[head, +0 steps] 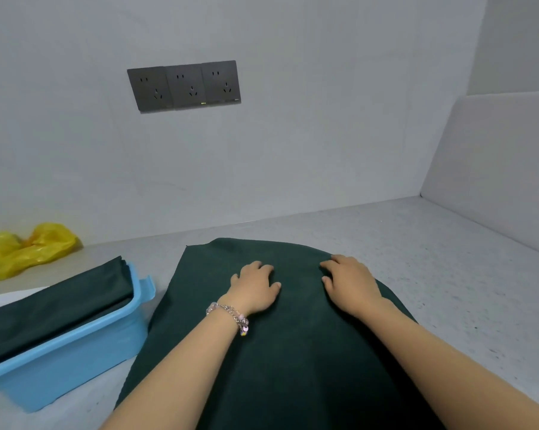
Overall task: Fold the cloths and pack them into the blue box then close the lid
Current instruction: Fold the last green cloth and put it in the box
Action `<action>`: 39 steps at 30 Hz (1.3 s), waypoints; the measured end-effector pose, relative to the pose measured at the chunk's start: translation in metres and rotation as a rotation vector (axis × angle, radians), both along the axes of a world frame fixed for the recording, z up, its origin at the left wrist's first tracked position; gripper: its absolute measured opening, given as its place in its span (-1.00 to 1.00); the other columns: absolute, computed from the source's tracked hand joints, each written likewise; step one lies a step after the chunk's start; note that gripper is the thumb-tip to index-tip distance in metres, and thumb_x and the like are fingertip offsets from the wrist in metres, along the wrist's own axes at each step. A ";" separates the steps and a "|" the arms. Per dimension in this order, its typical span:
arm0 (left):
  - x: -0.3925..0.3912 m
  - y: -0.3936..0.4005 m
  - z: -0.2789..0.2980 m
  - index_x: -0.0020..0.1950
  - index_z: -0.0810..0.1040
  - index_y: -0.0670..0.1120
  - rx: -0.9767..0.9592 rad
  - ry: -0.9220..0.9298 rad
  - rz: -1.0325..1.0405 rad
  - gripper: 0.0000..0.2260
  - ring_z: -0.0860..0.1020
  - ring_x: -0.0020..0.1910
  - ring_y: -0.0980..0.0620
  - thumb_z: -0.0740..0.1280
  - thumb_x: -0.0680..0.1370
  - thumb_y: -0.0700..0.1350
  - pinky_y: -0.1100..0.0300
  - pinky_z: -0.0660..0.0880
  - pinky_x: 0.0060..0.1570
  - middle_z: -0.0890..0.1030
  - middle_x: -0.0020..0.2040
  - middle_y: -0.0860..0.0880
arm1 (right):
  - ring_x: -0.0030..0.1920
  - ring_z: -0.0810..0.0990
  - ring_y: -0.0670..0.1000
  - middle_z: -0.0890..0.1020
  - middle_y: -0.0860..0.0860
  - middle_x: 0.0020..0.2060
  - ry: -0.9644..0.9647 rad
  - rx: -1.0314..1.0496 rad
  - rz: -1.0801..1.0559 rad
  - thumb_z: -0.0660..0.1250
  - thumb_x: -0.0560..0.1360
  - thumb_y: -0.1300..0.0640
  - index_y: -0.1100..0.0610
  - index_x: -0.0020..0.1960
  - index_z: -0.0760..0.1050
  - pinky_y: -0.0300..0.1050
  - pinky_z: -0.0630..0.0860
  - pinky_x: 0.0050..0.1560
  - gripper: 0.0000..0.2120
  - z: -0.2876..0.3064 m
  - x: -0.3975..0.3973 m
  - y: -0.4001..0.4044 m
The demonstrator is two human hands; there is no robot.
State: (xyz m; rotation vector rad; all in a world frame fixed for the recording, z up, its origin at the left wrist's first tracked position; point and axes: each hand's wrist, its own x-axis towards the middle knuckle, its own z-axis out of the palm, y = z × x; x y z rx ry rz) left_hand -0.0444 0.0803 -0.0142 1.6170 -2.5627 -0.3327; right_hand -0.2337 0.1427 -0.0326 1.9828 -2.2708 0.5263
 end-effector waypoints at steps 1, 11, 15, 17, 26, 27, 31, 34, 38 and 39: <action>-0.002 -0.006 -0.006 0.49 0.21 -0.04 -0.017 0.033 0.016 -0.53 0.10 0.49 -0.08 0.12 0.61 0.08 -0.06 0.06 0.44 0.14 0.52 -0.07 | 0.35 0.31 0.08 0.35 0.03 0.39 0.008 -0.017 -0.042 0.10 0.60 0.03 0.04 0.39 0.35 -0.07 0.21 0.34 -0.63 -0.001 -0.004 -0.010; -0.003 -0.025 -0.042 0.49 0.22 -0.03 -0.404 0.592 0.171 -0.56 0.17 0.43 0.06 0.14 0.61 0.00 0.12 0.06 0.38 0.27 0.46 0.01 | -0.04 0.55 0.02 0.62 -0.04 -0.05 -0.182 -0.282 0.056 0.27 0.50 0.15 0.02 0.05 0.61 -0.11 0.39 0.03 -0.80 -0.006 0.011 -0.038; -0.003 -0.025 -0.039 0.50 0.19 0.07 -0.467 0.594 0.118 -0.56 0.03 0.48 0.06 0.12 0.61 0.00 0.10 -0.10 0.43 0.07 0.54 0.03 | 0.04 0.49 -0.06 0.59 -0.16 0.00 -0.022 -0.165 0.341 0.26 0.38 0.01 -0.07 -0.18 0.64 -0.17 0.24 0.16 -0.83 -0.009 0.027 -0.017; -0.004 -0.025 -0.044 0.49 0.23 0.05 -0.389 0.522 0.146 -0.58 -0.02 0.50 0.06 0.10 0.62 0.03 0.10 -0.13 0.44 0.01 0.55 0.01 | 0.01 0.51 -0.09 0.59 -0.15 0.04 -0.122 -0.104 0.292 0.24 0.42 -0.02 -0.02 -0.22 0.60 -0.21 0.29 0.10 -0.82 -0.012 0.029 -0.020; -0.001 -0.024 -0.046 0.51 0.18 -0.04 -0.243 0.536 0.189 -0.53 -0.05 0.52 0.04 0.12 0.61 0.01 0.13 -0.23 0.46 -0.01 0.56 -0.03 | -0.01 0.57 0.00 0.63 -0.04 0.02 -0.366 0.069 -0.157 0.26 0.55 0.03 -0.01 0.17 0.55 -0.19 0.45 -0.17 -0.77 -0.001 0.034 -0.067; 0.000 -0.025 -0.045 0.51 0.18 -0.04 -0.277 0.529 0.179 -0.53 -0.06 0.52 0.07 0.12 0.61 0.02 0.13 -0.28 0.45 -0.01 0.56 -0.03 | -0.06 0.58 0.00 0.64 -0.04 -0.03 -0.371 0.014 -0.190 0.25 0.55 0.06 -0.02 0.11 0.58 -0.20 0.41 -0.22 -0.81 0.003 0.031 -0.070; 0.000 -0.027 -0.046 0.53 0.13 -0.01 -0.294 0.500 0.142 -0.50 -0.11 0.52 0.11 0.13 0.60 0.04 0.12 -0.34 0.43 -0.06 0.56 -0.02 | -0.09 0.51 0.12 0.58 0.09 -0.05 -0.164 -0.370 -0.268 0.22 0.53 0.26 0.11 0.06 0.58 -0.13 0.29 -0.24 -0.80 0.023 0.006 -0.080; -0.002 -0.029 -0.048 0.54 0.09 -0.01 -0.274 0.463 0.153 -0.48 -0.13 0.52 0.09 0.12 0.60 0.07 0.10 -0.34 0.43 -0.10 0.56 -0.03 | -0.08 0.48 0.20 0.57 0.18 -0.07 -0.043 -0.578 -0.156 0.32 0.36 0.48 0.20 0.05 0.60 -0.06 0.33 -0.11 -0.67 0.033 -0.008 -0.082; -0.002 -0.031 -0.050 0.54 0.06 -0.01 -0.235 0.386 0.168 -0.45 -0.15 0.53 0.08 0.11 0.60 0.10 0.06 -0.31 0.45 -0.14 0.56 -0.06 | 0.21 0.47 0.24 0.54 0.18 0.20 0.199 -0.349 0.054 0.46 0.36 0.26 0.15 0.12 0.60 0.10 0.32 0.23 -0.67 0.011 -0.002 -0.078; -0.002 -0.032 -0.051 0.54 0.07 -0.01 -0.222 0.365 0.169 -0.45 -0.15 0.53 0.07 0.10 0.59 0.11 0.05 -0.30 0.45 -0.14 0.56 -0.06 | 0.33 0.35 0.20 0.44 0.14 0.32 0.212 -0.187 0.057 0.37 0.47 0.15 0.10 0.22 0.54 0.07 0.20 0.33 -0.68 0.002 0.001 -0.076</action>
